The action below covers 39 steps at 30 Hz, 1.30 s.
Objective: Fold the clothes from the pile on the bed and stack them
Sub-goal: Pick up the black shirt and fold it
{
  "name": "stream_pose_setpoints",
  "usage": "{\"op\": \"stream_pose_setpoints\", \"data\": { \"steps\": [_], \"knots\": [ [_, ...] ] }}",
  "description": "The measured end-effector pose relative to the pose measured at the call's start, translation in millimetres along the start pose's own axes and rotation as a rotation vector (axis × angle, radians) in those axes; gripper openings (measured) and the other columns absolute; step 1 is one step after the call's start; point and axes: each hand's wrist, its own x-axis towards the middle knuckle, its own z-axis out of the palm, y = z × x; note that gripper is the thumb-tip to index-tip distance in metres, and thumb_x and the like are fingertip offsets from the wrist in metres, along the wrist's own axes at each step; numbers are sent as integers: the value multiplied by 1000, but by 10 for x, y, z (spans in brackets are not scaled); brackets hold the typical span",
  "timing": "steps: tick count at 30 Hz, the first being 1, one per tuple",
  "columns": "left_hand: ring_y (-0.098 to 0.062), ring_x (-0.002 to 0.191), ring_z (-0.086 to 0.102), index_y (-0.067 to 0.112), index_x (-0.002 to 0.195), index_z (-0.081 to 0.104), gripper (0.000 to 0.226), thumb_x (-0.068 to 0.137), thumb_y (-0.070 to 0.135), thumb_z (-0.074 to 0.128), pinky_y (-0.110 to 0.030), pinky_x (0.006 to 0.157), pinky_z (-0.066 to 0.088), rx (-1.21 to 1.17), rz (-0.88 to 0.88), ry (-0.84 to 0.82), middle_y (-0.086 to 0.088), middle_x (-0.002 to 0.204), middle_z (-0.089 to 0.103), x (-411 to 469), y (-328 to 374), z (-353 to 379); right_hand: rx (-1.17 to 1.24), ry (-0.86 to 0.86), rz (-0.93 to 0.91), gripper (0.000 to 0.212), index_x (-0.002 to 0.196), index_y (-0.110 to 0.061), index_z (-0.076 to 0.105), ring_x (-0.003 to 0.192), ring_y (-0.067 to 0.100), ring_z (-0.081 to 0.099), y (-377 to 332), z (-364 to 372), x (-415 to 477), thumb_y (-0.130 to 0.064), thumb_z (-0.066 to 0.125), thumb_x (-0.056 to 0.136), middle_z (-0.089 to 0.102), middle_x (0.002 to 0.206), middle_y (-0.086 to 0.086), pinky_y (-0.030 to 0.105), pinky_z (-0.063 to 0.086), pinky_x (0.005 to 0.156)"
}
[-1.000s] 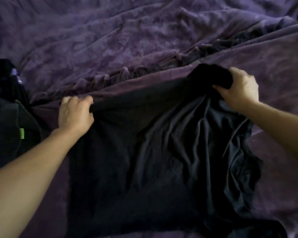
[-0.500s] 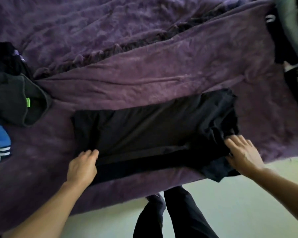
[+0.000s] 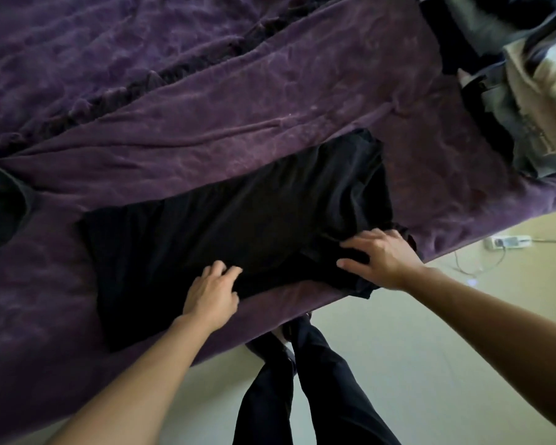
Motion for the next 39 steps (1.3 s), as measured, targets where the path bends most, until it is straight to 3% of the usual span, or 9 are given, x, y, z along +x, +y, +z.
{"op": "stream_pose_setpoints", "data": {
  "steps": [5, 8, 12, 17, 22, 28, 33, 36, 39],
  "knots": [
    [-21, 118, 43, 27, 137, 42, 45, 93, 28, 51, -34, 94, 41, 68, 46, -69, 0, 131, 40, 65, 360, 74, 162, 156, 260, 50, 68, -22, 66, 90, 19, 60, 310, 121, -493, -65, 43, 83, 55, 73, -11, 31, 44, 63],
    [-20, 121, 40, 29, 144, 33, 53, 94, 26, 50, -33, 97, 38, 65, 115, 4, 1, 138, 36, 116, 533, 78, 276, 246, 535, 45, 102, -24, 66, 104, 27, 56, 443, 97, -476, -62, 59, 79, 60, 99, -1, 37, 47, 75],
    [-22, 125, 39, 31, 147, 27, 58, 93, 25, 49, -36, 99, 35, 44, 167, -111, -1, 142, 34, 226, 731, 116, 619, 130, 883, 104, 145, -15, 28, 121, 34, 50, 342, 159, -251, -56, 79, 65, 46, 134, 13, 42, 46, 97],
    [-22, 128, 36, 29, 143, 36, 52, 93, 25, 49, -38, 99, 37, 18, 122, -225, 0, 143, 34, 205, 693, 206, 1175, 55, 1151, 59, 96, -7, 57, 53, 17, 48, 218, 148, -188, -44, 87, 61, 55, 76, 5, 24, 33, 39],
    [-20, 128, 38, 27, 141, 40, 49, 93, 25, 49, -37, 99, 36, -35, 112, -220, 2, 141, 37, 211, 637, 194, 1493, -183, 1106, 28, 102, -14, 60, 67, 21, 72, 63, -83, -144, -26, 71, 80, 67, 82, 4, 35, 48, 69],
    [-21, 118, 49, 22, 135, 47, 41, 94, 26, 51, -36, 95, 44, -214, 23, -189, -1, 132, 47, 278, 490, 73, 2023, -96, 875, 31, 81, -7, 63, 61, 18, 71, -115, -697, 733, -30, 48, 98, 70, 74, 13, 20, 52, 48],
    [-19, 114, 49, 21, 134, 49, 39, 94, 21, 50, -33, 90, 47, -214, 18, 78, -1, 131, 46, 308, 517, -58, 1626, 172, 815, 23, 111, -14, 60, 77, 14, 71, 74, -841, 1223, -28, 58, 92, 68, 110, 9, 24, 56, 60],
    [-23, 127, 38, 21, 139, 44, 49, 91, 14, 50, -36, 99, 41, -128, 178, 243, -5, 147, 33, 403, 726, -123, 881, 364, 886, 62, 126, -20, 55, 104, 19, 63, 361, -665, 1170, -41, 77, 71, 64, 119, 3, 37, 53, 93],
    [-26, 139, 22, 26, 147, 31, 62, 89, 13, 48, -39, 105, 34, -30, 348, 247, -6, 158, 14, 657, 1015, -123, 917, 317, 916, 83, 130, -17, 52, 102, 13, 63, 505, -458, 1081, -53, 82, 63, 62, 122, 2, 21, 54, 84]
  ]
}}
